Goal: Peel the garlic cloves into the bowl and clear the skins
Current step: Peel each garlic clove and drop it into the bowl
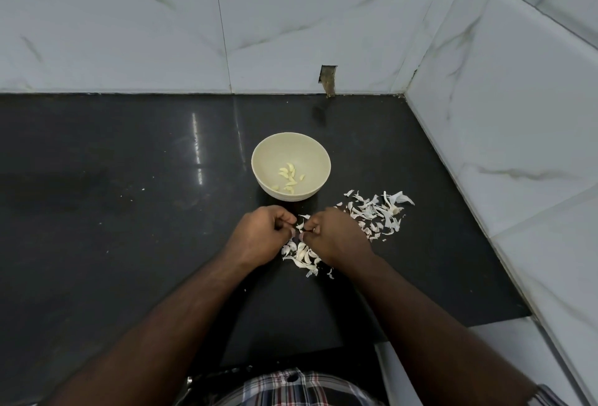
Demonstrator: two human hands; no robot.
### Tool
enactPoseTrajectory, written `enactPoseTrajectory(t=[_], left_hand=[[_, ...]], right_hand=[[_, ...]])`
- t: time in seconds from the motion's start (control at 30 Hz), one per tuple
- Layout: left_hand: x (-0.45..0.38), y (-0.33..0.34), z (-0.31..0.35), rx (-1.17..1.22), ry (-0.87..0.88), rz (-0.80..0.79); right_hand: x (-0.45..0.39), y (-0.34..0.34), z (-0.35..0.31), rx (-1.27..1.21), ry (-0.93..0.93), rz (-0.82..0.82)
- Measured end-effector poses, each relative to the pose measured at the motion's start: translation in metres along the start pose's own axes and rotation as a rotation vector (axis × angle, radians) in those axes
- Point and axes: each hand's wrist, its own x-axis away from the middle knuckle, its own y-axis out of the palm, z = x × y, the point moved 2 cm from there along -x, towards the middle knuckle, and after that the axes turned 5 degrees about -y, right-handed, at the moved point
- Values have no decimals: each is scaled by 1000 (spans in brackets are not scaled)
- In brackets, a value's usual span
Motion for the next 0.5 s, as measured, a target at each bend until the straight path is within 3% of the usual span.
enactPoseTrajectory(t=[0.17,0.33,0.5], left_hand=[[0,0,-4,-22,2,17],[0,-2,-3,-52,12,12],[3,1,4,-247,65,-151]], right_hand=[[2,-1,-3,-81,23,63],[8,-16,6,-332,109,138],[8,-20,28,-276,181,133]])
